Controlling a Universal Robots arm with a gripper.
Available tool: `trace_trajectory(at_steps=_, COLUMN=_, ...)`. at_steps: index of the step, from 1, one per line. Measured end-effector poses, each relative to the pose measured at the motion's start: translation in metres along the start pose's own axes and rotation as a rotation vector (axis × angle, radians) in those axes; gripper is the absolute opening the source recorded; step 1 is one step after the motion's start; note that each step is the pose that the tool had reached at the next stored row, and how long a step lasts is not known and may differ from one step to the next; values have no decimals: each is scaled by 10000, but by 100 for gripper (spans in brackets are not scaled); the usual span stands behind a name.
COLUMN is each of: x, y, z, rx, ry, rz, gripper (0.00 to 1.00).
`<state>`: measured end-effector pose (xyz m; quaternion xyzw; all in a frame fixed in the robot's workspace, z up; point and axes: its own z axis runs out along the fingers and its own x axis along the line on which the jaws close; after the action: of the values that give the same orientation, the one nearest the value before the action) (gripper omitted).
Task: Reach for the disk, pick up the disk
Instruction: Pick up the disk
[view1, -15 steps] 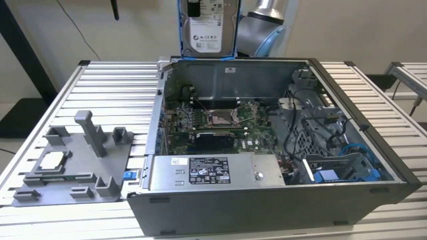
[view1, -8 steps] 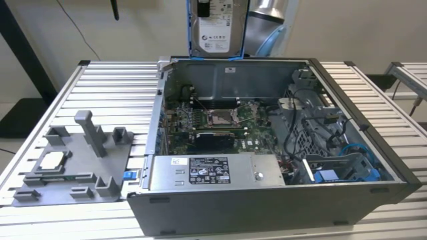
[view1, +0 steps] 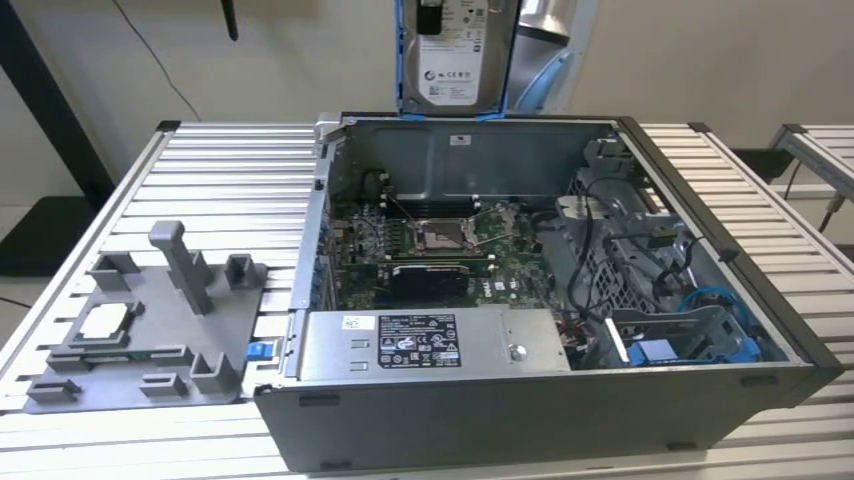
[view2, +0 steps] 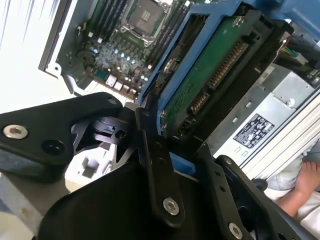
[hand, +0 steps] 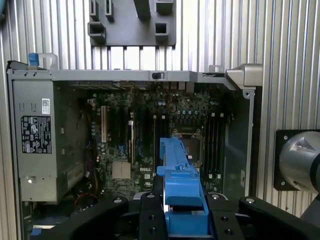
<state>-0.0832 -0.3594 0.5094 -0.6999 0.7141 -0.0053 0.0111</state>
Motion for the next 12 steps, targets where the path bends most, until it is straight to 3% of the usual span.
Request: trace_trajectory(at_steps=12, x=-6, y=-307, z=7, rx=0, ry=0, rz=-1, gripper=0)
